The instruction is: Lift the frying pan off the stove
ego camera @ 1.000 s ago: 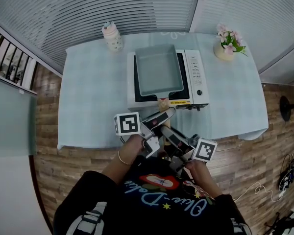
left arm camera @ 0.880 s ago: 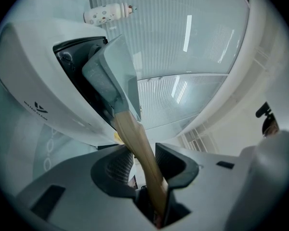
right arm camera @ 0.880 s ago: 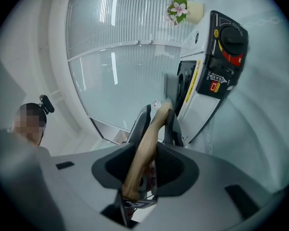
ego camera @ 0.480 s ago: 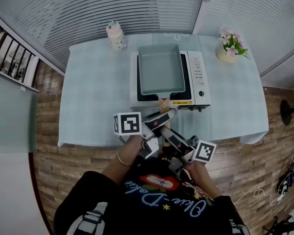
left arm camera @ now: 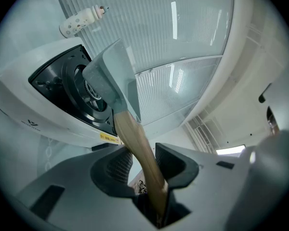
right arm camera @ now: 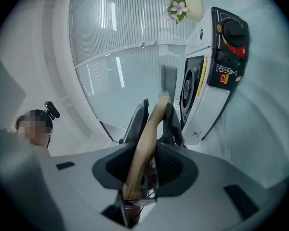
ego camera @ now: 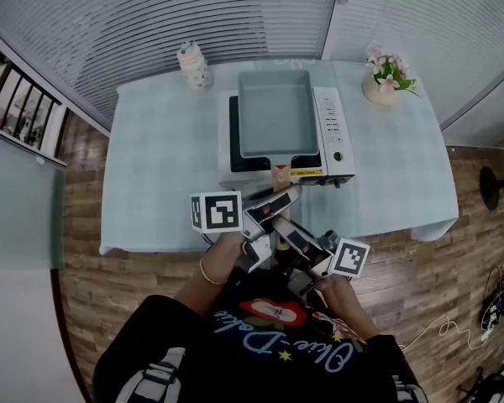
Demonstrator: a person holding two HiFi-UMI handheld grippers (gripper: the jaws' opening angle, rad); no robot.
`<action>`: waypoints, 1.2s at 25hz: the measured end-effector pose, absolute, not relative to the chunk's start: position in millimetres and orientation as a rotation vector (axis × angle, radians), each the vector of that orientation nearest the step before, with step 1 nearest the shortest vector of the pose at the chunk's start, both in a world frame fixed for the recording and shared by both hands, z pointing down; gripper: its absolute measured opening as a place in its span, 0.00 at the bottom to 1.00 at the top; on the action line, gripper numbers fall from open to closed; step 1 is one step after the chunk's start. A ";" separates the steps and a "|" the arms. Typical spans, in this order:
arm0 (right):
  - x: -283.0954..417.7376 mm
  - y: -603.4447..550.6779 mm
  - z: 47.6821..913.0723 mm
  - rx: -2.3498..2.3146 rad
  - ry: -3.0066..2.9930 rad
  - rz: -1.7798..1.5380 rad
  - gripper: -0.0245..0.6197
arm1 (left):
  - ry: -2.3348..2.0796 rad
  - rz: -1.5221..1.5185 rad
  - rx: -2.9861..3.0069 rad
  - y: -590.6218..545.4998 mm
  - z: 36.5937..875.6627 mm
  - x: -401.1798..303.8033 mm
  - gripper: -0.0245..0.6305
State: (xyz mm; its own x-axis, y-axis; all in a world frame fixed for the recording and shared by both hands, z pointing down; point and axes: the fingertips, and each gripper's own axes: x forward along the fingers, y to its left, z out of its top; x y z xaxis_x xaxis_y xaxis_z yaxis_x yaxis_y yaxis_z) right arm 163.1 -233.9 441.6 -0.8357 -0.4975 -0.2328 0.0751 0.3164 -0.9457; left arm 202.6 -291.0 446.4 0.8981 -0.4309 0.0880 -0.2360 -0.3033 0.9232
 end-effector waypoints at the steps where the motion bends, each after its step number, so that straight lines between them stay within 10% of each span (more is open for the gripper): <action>1: 163.7 -232.8 440.1 -0.368 2.099 -1.542 0.23 | -0.492 -0.204 1.903 -290.0 444.8 204.0 0.25; 30: 167.0 -195.8 385.5 -0.254 2.202 -1.387 0.24 | -0.507 -0.251 2.059 -254.1 382.3 208.3 0.25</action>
State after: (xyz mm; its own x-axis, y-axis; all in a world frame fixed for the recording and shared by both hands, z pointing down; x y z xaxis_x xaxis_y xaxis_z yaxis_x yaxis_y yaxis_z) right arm 167.0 -195.8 385.5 -0.8465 -0.4196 -0.3276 0.1141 0.4580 -0.8816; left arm 208.3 -254.1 382.3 0.8921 -0.4510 0.0269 -0.2524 -0.4482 0.8576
